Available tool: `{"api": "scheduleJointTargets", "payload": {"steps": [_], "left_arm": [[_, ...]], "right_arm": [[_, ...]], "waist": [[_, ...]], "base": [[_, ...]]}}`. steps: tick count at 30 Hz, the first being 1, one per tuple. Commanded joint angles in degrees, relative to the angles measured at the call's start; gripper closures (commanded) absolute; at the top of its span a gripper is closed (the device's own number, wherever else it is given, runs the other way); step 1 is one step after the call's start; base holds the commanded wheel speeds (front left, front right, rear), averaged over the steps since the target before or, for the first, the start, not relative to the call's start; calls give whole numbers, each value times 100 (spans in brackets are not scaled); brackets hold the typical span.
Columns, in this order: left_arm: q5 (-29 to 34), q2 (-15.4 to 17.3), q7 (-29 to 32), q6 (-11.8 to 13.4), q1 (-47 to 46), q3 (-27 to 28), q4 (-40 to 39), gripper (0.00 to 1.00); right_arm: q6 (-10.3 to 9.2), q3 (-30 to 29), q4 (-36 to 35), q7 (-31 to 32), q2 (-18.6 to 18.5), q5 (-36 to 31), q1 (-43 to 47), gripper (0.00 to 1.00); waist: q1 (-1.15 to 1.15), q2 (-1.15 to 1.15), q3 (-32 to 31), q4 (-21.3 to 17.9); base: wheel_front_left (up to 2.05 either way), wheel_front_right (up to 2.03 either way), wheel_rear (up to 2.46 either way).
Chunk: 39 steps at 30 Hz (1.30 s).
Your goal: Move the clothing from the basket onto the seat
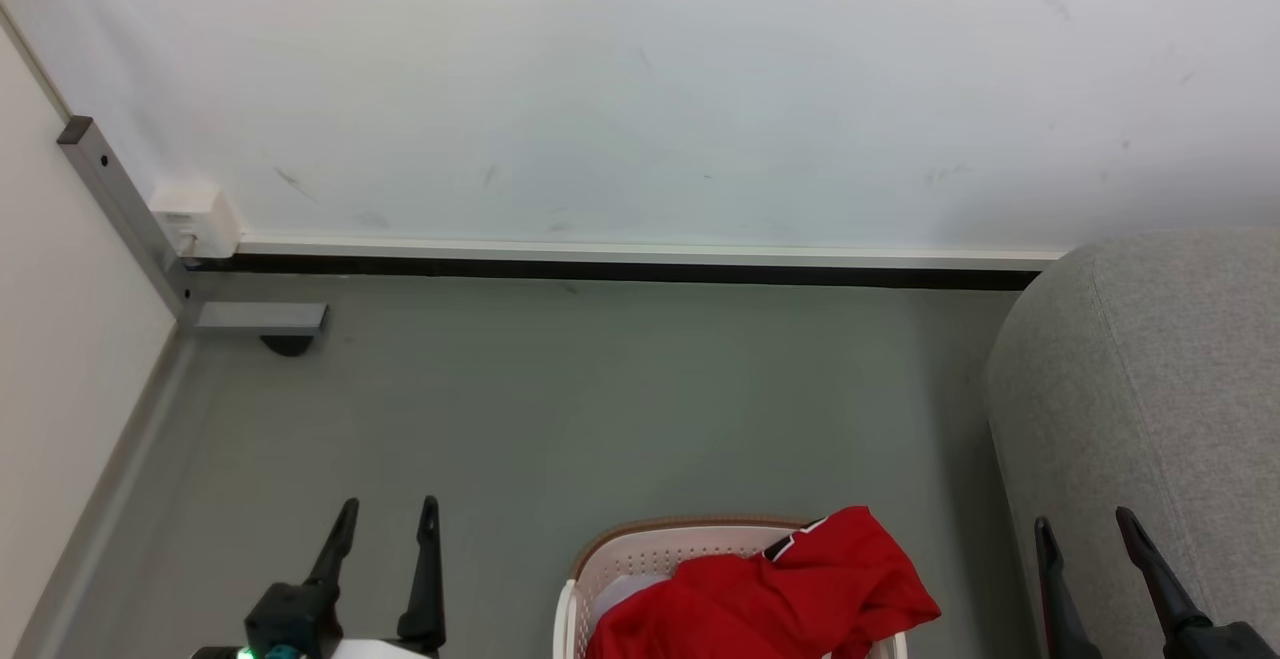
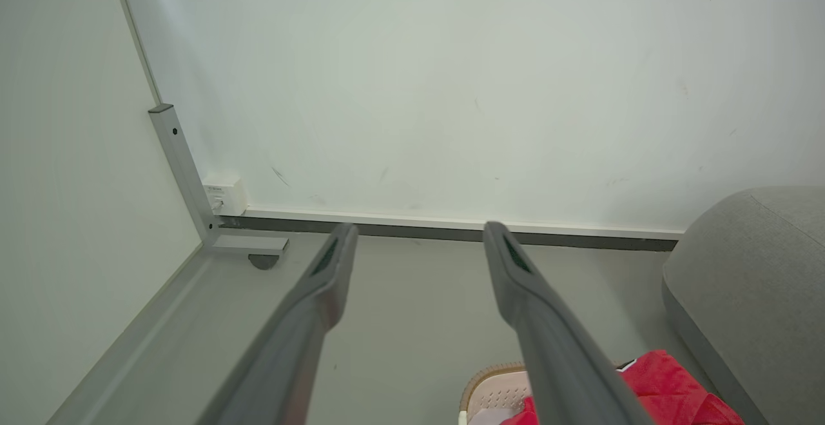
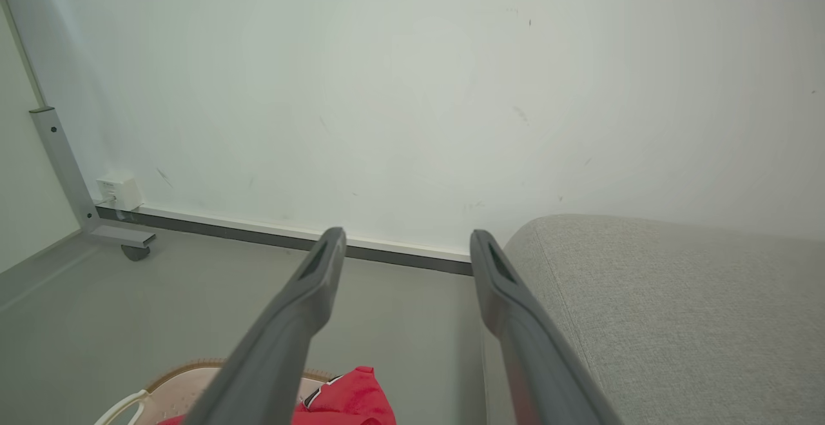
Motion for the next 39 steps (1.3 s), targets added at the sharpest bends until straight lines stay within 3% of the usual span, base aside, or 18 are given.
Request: {"api": "scheduleJointTargets", "payload": {"steps": [1, 16, 27, 39], "left_arm": [[3, 29, -4, -7, 41, 22, 20, 0], [120, 23, -4, -217, -449, -170, 176, 0], [767, 75, 60, -648, -1803, -1089, 1317, 0], [1472, 30, 1296, -752, -3185, -2262, 3026, 0]], "right_arm": [[-12, -17, -9, -20, -43, 91, 70, 0], [-12, 31, -155, -12, -38, 253, -307, 0], [-12, 89, -392, -10, -34, 432, -893, 0], [-12, 336, -621, -10, -35, 647, -1406, 0]], "waist": [[0, 0, 19, -13], [0, 0, 815, -438], [0, 0, 1909, -856], [0, 0, 2738, -1250]], "base": [[0, 0, 0], [0, 0, 0], [0, 0, 0], [0, 0, 0]]}}
